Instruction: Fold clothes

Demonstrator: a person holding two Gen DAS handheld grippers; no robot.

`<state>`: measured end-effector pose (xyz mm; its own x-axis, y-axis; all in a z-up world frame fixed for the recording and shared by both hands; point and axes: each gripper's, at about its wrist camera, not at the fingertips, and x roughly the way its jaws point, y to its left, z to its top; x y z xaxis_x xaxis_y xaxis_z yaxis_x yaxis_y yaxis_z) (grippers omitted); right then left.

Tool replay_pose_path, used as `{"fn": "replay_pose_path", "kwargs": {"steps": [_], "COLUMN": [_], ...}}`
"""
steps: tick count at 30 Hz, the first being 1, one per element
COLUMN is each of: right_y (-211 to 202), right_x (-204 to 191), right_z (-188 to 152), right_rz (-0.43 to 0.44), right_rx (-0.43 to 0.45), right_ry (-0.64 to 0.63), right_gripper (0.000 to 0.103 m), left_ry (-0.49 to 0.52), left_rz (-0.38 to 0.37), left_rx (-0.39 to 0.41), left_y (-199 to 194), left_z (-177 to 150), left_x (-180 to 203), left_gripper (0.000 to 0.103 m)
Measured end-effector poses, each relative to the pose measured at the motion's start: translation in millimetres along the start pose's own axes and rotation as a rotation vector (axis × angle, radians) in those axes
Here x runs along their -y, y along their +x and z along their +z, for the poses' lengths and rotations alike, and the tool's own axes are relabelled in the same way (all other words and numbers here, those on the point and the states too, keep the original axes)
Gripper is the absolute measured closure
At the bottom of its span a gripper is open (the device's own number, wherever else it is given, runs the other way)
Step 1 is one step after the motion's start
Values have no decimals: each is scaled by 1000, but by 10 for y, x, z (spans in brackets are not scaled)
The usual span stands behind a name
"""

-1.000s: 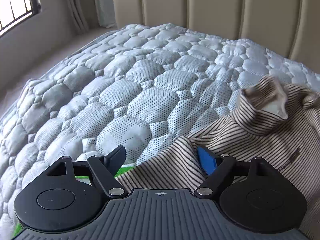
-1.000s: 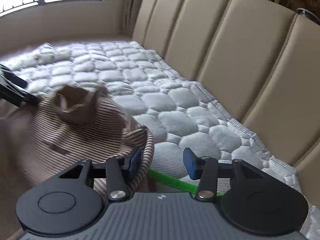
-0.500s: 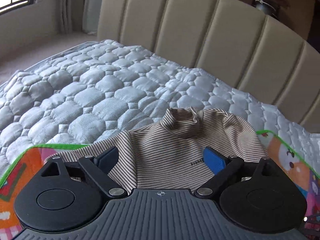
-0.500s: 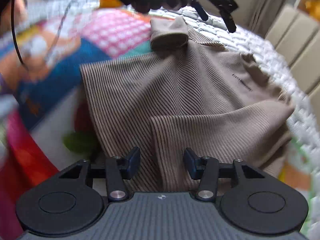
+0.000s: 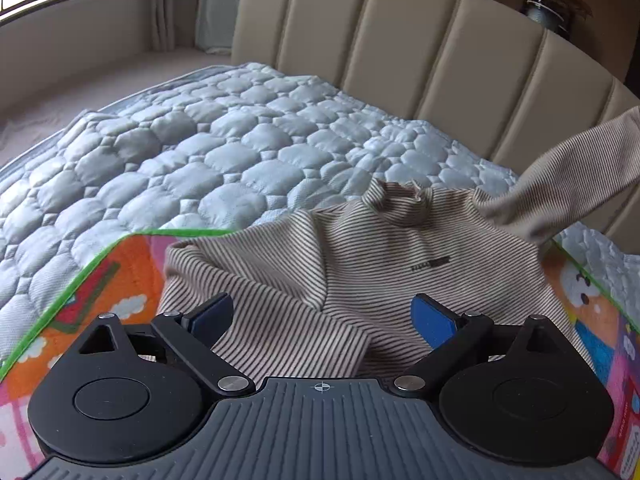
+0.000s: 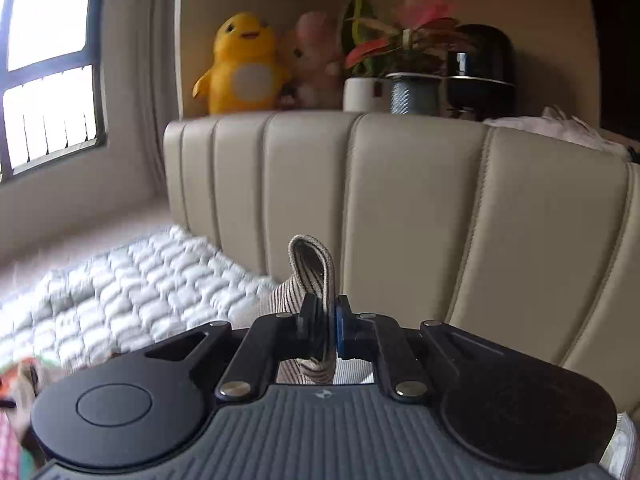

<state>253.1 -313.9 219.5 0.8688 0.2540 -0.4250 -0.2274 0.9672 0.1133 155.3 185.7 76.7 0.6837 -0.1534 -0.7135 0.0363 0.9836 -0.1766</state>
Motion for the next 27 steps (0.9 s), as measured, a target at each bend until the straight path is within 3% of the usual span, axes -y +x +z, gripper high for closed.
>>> {"fn": "replay_pose_path", "kwargs": {"steps": [4,10,13,14,15,17,18,23,27], "right_y": [60,220,353,400,447,544,593,840,1109], "right_x": [-245,-1054,-1013,-941,-856,-814,-806,-769,-865], "right_z": [210,253,77,-19,-128,-445,-614,-1462,-1934], "right_rz": [90,226,229,224,213,150,114,-73,-176], "right_rx": [27,-10,-63,-77,-89,-122,-139,-224,-223], "right_ry": [65,-23,-12,-15,-23,-173,-262,-706,-969], "right_gripper": [103,103,102,98,88,72,69,67,63], "left_ry": [-35,-30,-24,-28,-32,-37,-39,-33,-16], "left_rz": [-12,-35,-50,-53,-56,-59,-60,-71,-67], "left_rx": [12,14,1,-6,-13,-23,-29,-59,-88], "left_y": [-70,-138,-136,-129,-122,-92,-77,-5,29], "left_z": [11,-42,-103,-122,-140,-156,-164,-203,-263], "left_x": [-112,-169,-203,-216,-227,-218,-213,-151,-74], "left_gripper": [4,3,3,3,2,2,2,1,1]}}
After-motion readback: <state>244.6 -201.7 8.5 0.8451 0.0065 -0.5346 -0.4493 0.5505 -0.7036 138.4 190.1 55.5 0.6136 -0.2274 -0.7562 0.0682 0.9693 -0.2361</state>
